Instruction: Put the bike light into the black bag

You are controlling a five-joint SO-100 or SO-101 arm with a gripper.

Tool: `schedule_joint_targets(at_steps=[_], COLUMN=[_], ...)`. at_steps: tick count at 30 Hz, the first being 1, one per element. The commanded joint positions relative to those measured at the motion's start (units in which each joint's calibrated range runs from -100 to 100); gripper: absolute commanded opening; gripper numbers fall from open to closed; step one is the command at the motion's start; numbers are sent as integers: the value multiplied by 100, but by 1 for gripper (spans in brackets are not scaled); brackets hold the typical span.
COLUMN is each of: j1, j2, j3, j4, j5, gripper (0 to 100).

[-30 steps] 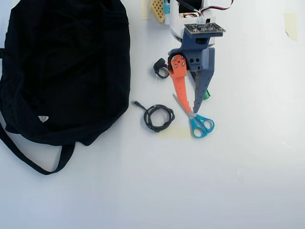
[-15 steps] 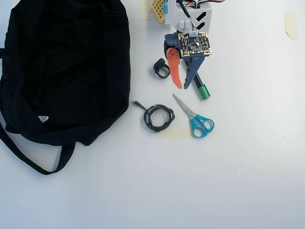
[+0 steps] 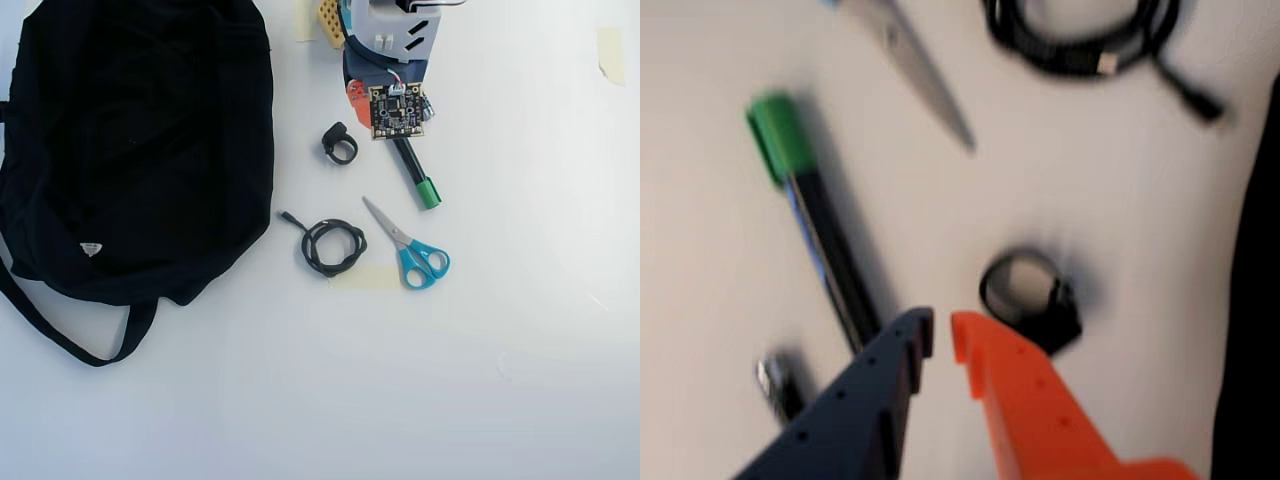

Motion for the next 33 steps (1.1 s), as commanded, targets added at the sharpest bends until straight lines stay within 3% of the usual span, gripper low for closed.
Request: schedule_joint_targets(at_steps=[1, 17, 27, 33], j1=[17, 70, 339, 346], j2=[-86, -86, -78, -78], j3=[-48, 113, 670, 1075], j4=[392, 1098, 883, 91], j5=[29, 29, 29, 29], gripper=[2, 3, 3, 3])
